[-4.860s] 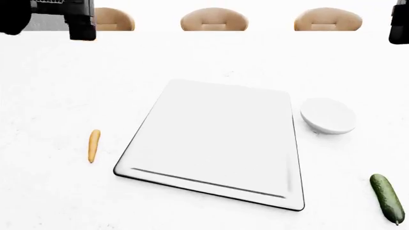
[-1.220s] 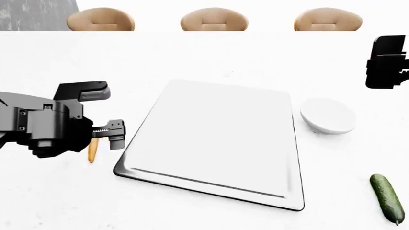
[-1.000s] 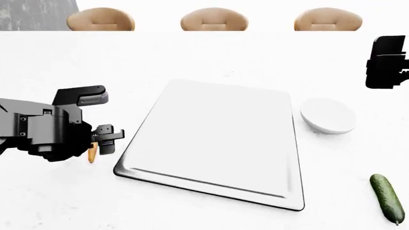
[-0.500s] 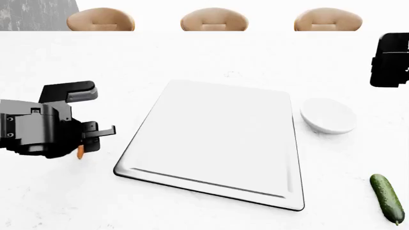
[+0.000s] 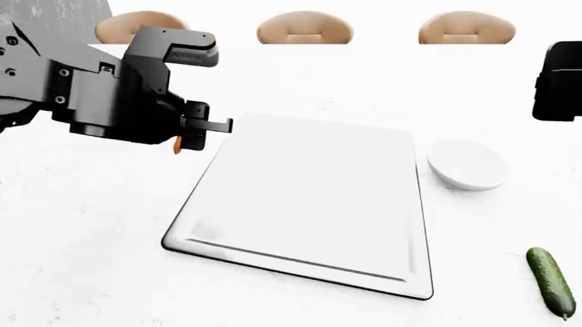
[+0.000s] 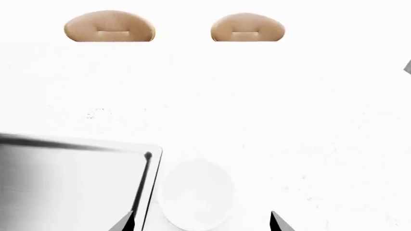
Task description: Place the two vegetables and bowl onto the tray for setting up a vegetable dip station.
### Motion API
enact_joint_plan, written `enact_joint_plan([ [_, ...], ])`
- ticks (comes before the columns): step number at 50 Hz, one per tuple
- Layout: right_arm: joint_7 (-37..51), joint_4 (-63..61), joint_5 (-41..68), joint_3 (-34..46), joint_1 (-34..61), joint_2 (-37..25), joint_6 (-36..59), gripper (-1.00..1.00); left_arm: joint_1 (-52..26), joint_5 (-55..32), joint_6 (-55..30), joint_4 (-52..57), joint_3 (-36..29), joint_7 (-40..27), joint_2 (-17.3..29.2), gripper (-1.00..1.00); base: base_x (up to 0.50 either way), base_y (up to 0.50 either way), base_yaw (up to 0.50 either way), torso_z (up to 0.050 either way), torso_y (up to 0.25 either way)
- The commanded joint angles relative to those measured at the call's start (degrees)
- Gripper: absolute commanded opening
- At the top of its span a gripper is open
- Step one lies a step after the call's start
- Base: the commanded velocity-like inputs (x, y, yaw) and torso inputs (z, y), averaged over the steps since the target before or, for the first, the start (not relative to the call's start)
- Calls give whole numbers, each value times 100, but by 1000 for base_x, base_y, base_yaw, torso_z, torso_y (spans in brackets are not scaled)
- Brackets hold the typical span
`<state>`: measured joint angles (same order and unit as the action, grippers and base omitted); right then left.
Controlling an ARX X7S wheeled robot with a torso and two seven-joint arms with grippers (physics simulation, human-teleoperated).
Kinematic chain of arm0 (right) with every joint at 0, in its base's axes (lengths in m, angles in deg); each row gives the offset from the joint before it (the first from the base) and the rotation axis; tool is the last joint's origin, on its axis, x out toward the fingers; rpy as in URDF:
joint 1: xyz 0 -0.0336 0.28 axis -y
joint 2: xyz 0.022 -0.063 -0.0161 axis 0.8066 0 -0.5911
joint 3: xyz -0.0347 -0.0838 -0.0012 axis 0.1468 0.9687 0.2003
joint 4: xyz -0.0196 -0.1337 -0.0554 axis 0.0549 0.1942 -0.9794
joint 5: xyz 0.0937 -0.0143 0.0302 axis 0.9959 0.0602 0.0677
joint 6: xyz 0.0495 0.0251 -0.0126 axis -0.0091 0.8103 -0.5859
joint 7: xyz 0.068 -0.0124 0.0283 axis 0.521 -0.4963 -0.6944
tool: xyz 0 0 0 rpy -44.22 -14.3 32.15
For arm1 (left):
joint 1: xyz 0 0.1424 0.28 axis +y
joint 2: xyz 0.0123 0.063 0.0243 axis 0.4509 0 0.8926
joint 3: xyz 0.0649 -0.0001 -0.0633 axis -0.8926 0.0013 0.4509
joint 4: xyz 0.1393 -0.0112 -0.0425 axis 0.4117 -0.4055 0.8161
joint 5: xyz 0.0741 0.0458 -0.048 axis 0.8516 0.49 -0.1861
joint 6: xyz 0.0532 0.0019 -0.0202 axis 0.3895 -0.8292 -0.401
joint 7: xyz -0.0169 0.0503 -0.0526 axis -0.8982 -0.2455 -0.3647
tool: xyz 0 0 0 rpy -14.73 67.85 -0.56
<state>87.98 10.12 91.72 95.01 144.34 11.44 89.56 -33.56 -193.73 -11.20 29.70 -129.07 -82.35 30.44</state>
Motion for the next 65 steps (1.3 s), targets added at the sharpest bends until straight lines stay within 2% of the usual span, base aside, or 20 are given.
enact_joint_plan([
  [1, 11, -16, 33, -10, 45, -27, -11, 100, 66, 190, -195, -237, -210, 603, -749, -100, 0, 0, 0, 0, 0],
  [10, -53, -66, -5, -19, -25, -61, -68, 100, 515, -361, -264, 282, -234, 171, -539, -100, 0, 0, 0, 0, 0],
  [43, -38, -118, 51, 2, -5, -126, -66, 100, 571, -389, -64, 503, -121, 265, -377, -100, 0, 0, 0, 0, 0],
  [47, -45, -117, 48, 5, -11, -125, -76, 100, 551, -208, -57, 425, -134, 468, -402, -100, 0, 0, 0, 0, 0],
  [48, -49, -126, 44, 8, -18, -132, -71, 100, 544, -104, 1, 449, -111, 551, -412, 100, 0, 0, 0, 0, 0],
  [65, -58, -133, 42, 23, -32, -120, -100, 100, 499, -138, 97, 492, -49, 514, -323, 100, 0, 0, 0, 0, 0],
])
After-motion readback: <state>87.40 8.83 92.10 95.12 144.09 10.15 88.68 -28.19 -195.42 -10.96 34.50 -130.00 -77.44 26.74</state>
